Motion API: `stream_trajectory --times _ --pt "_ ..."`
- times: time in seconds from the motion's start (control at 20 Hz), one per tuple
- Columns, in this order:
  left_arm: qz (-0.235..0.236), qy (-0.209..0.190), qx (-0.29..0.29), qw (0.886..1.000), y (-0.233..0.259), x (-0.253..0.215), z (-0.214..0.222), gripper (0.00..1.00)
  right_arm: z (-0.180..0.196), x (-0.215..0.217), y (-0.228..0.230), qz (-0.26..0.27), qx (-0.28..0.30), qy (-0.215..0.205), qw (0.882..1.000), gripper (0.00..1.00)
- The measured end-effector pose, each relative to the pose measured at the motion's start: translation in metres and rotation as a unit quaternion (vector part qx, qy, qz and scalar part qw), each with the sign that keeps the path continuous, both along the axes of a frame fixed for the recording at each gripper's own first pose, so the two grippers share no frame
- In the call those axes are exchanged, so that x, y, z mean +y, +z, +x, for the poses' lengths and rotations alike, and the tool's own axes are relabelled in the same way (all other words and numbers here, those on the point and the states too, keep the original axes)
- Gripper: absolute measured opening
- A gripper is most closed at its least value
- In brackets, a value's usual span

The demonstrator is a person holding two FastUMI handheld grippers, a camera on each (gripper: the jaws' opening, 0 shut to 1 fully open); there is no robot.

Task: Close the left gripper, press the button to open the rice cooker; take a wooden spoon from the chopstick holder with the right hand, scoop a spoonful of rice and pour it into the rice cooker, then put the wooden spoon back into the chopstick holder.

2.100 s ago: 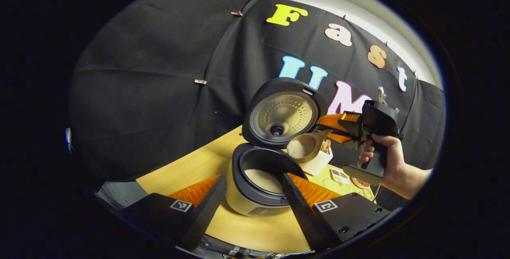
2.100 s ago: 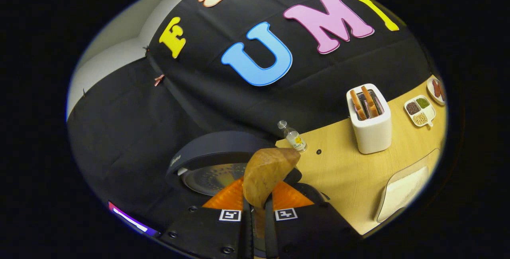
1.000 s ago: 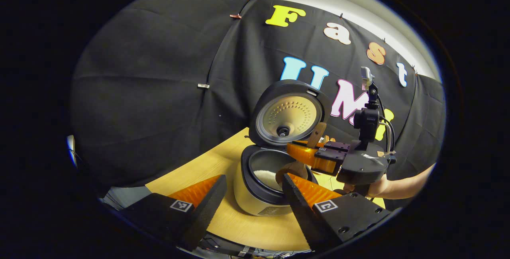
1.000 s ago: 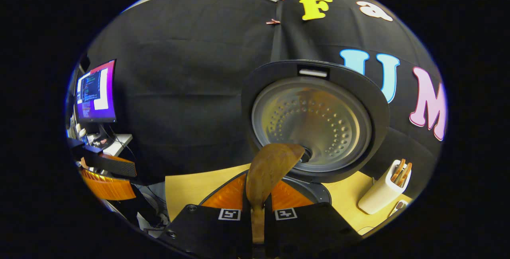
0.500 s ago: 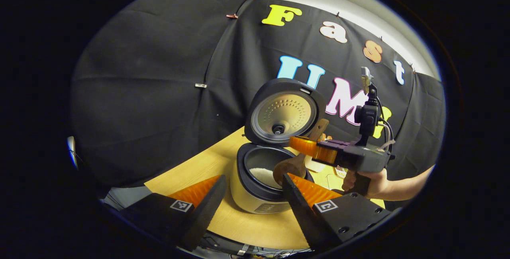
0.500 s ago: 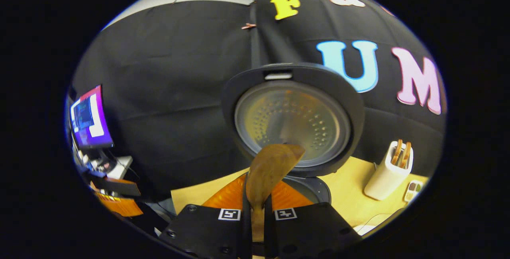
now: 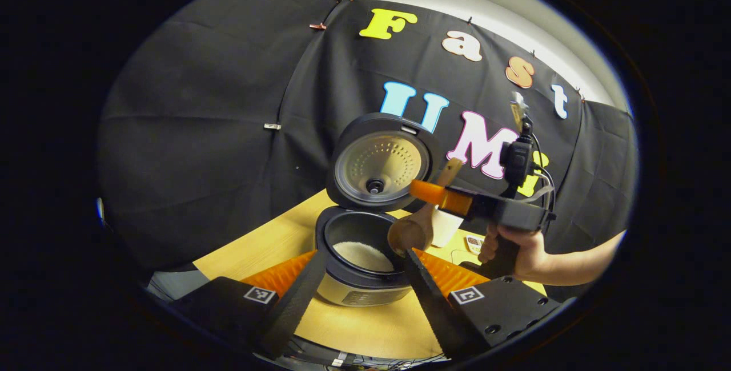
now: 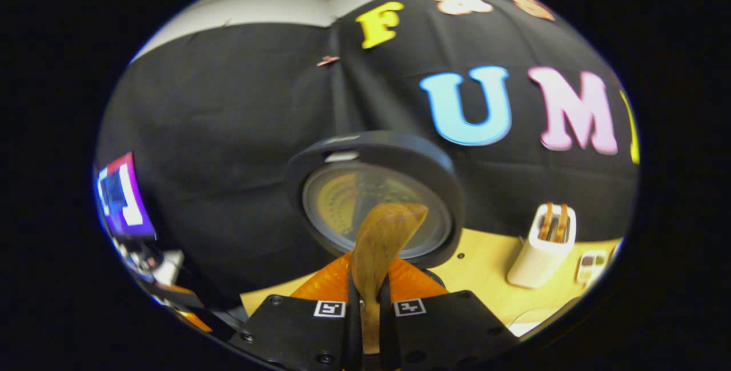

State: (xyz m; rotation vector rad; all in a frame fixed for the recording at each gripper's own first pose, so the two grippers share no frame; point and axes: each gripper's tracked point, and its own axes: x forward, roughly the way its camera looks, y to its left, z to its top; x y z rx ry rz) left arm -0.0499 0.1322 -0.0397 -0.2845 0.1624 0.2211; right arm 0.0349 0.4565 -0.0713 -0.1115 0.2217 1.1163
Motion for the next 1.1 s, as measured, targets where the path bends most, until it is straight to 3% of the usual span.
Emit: stream_trajectory --times 0.05,0.15,0.3,0.5,0.7,0.9,1.1 --pt "-0.001 0.001 0.001 1.0 -0.001 -0.001 0.0 0.95 -0.016 0.009 -0.01 -0.018 -0.007 0.027 0.999 0.11" --pt "-0.003 0.003 0.001 1.0 -0.001 0.0 -0.001 0.95 -0.036 0.02 -0.023 -0.031 -0.003 0.059 0.998 0.16" --pt "0.001 0.012 0.004 1.0 -0.002 0.003 -0.007 0.95 -0.036 0.02 -0.018 -0.026 0.006 0.051 0.998 0.16" --pt "0.005 0.019 0.005 1.0 0.001 0.002 -0.01 0.95 -0.002 -0.003 0.013 0.037 0.058 -0.021 0.997 0.16" --pt "0.011 0.005 0.004 1.0 0.007 -0.016 -0.001 0.95 0.046 -0.068 0.033 0.087 0.11 -0.103 0.985 0.16" --pt "0.017 -0.015 -0.001 1.0 0.014 -0.045 0.021 0.95 0.102 -0.172 0.03 0.103 0.133 -0.206 0.964 0.16" --pt "0.019 -0.035 -0.002 0.999 0.023 -0.079 0.047 0.95 0.152 -0.282 0.027 0.123 0.159 -0.309 0.929 0.16"
